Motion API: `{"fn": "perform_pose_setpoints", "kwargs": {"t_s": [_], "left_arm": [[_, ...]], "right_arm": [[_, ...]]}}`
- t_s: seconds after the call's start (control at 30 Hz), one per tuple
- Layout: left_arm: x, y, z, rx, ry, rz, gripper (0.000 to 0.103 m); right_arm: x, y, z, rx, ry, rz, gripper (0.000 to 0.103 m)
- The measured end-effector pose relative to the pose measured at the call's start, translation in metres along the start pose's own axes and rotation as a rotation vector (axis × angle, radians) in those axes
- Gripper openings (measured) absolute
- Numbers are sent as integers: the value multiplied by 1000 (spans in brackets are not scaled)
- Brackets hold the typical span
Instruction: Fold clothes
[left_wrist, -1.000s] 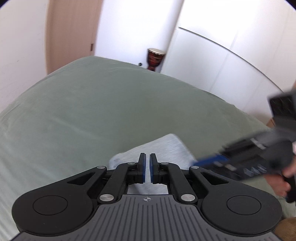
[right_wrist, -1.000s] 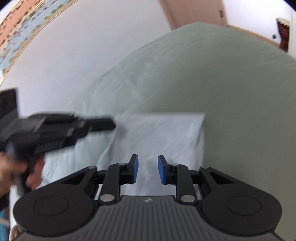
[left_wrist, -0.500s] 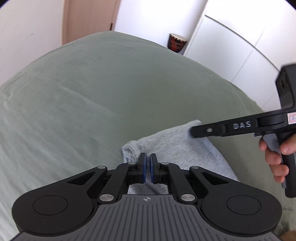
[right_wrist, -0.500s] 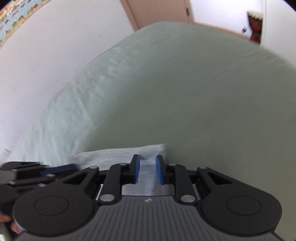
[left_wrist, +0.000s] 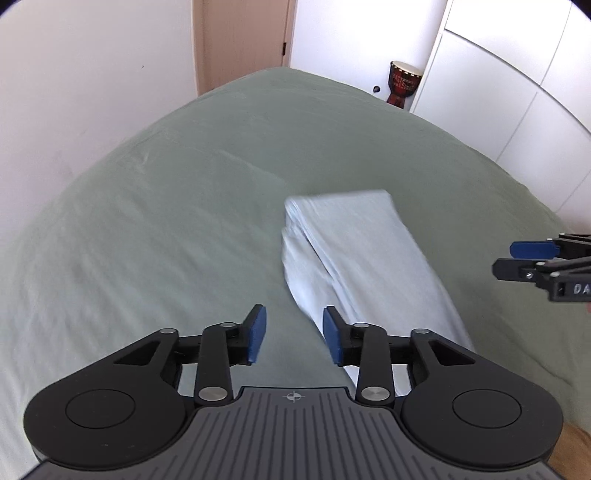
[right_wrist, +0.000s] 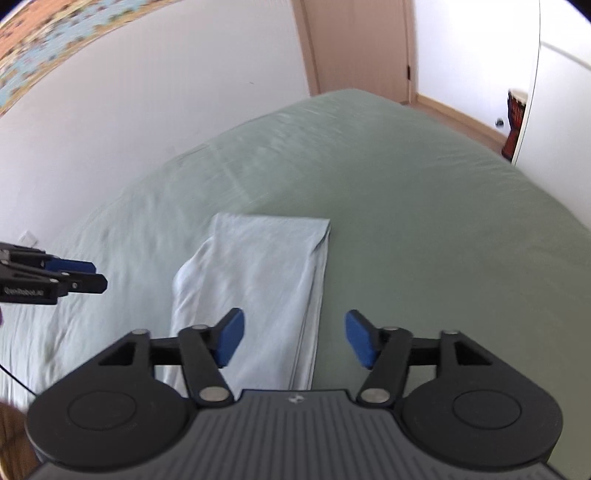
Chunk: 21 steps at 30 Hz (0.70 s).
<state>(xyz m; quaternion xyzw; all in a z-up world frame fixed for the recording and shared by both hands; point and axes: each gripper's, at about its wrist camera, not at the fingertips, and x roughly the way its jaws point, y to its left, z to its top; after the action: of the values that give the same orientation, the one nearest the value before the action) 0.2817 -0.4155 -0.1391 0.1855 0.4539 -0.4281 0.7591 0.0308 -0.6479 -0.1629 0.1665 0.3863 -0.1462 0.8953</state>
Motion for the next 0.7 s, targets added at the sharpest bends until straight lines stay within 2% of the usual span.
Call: {"fn": "perform_pose_setpoints", "kwargs": {"t_s": [0.2,0.37,0.53,0.7], "left_arm": [[-75,-58,-48,2,-16,35,49],[-107,-91,-82,-32,-22,48,50],[-110,-108,-102,-10,-30,118,50],[-118,-117,-113,-9,-48,144,50]], "right_arm": [[-70,34,-42,9,-54,-31,103],[-105,53,-68,-31,-64,-45,103],[-128,63,-82,-46,-78,-63,103],[-140,66,-91,-39,-96,-83,103]]}}
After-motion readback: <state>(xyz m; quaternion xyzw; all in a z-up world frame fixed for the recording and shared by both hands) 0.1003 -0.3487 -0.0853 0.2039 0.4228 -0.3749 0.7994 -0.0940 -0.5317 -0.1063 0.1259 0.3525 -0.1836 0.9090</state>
